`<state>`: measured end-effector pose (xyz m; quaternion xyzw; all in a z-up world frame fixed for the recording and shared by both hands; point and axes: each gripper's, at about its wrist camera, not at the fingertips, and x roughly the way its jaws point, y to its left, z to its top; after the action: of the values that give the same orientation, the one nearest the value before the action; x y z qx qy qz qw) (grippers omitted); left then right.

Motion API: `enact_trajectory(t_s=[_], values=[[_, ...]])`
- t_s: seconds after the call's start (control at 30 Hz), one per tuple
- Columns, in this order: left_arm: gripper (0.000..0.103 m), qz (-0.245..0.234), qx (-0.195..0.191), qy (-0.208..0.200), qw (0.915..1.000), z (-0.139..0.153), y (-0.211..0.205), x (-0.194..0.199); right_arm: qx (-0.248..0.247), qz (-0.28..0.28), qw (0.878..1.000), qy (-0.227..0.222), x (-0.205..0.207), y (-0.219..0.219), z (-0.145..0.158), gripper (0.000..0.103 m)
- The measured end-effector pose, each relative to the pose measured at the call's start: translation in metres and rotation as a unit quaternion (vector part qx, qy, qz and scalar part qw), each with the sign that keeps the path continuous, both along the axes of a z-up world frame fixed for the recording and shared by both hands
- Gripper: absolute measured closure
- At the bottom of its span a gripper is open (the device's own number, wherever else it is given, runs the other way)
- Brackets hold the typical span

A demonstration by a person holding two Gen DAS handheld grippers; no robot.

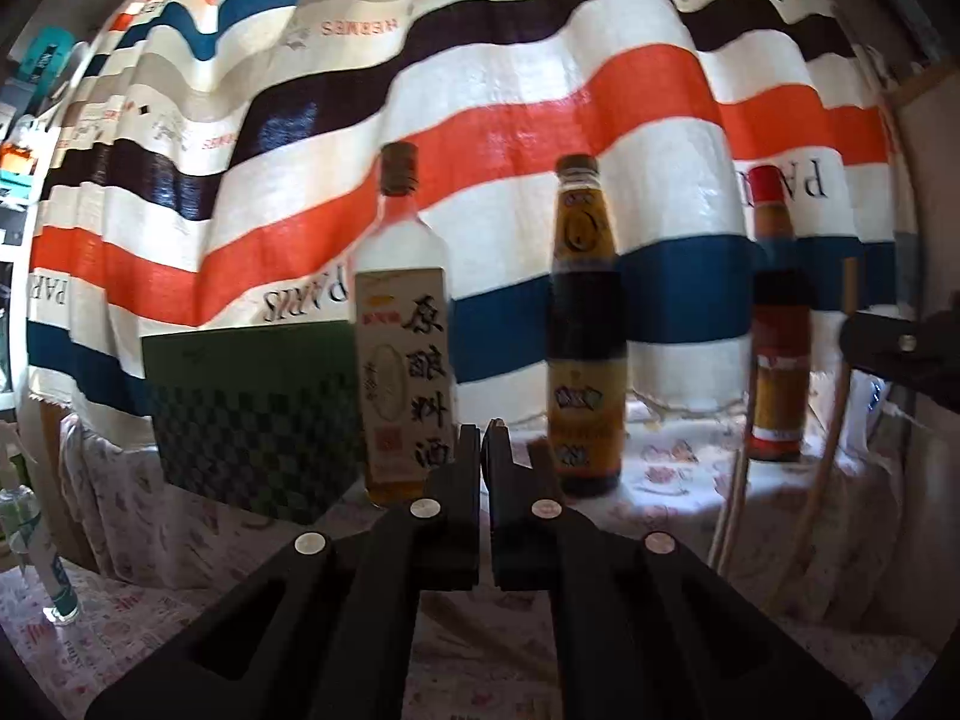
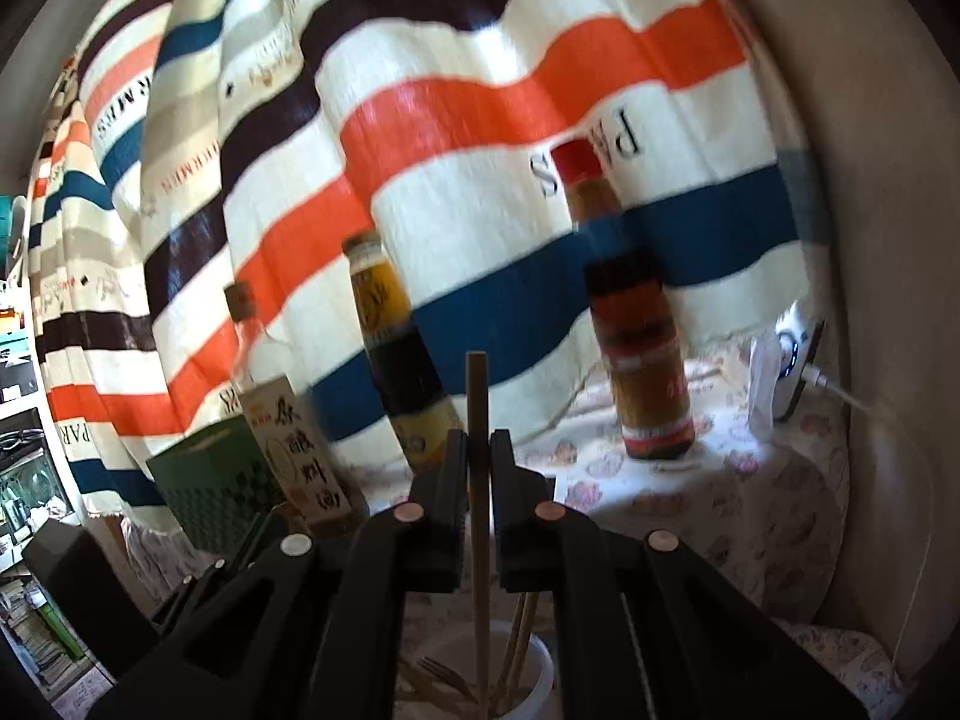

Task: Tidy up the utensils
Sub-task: 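Carry both chopsticks over the white cup and open both tools to drop them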

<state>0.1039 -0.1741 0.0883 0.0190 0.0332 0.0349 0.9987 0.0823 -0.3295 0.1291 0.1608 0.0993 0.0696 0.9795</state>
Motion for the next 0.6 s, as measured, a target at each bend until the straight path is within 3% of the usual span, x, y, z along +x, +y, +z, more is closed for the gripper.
enact_trajectory(t_s=[0.33, 0.57, 0.6], values=[[0.097, -0.037, 0.019, 0.008, 0.9991, 0.0, -0.001, -0.013, -0.029, 0.041, 0.996, 0.072, 0.024, 0.012, -0.014, 0.095], [0.061, -0.042, 0.015, -0.003, 0.999, 0.019, 0.022, -0.033, -0.023, 0.06, 0.992, 0.108, 0.034, 0.012, -0.021, 0.095], [0.055, -0.04, 0.015, -0.005, 0.9991, 0.021, 0.026, -0.036, -0.025, 0.061, 0.992, 0.108, 0.033, 0.012, -0.021, 0.089]])
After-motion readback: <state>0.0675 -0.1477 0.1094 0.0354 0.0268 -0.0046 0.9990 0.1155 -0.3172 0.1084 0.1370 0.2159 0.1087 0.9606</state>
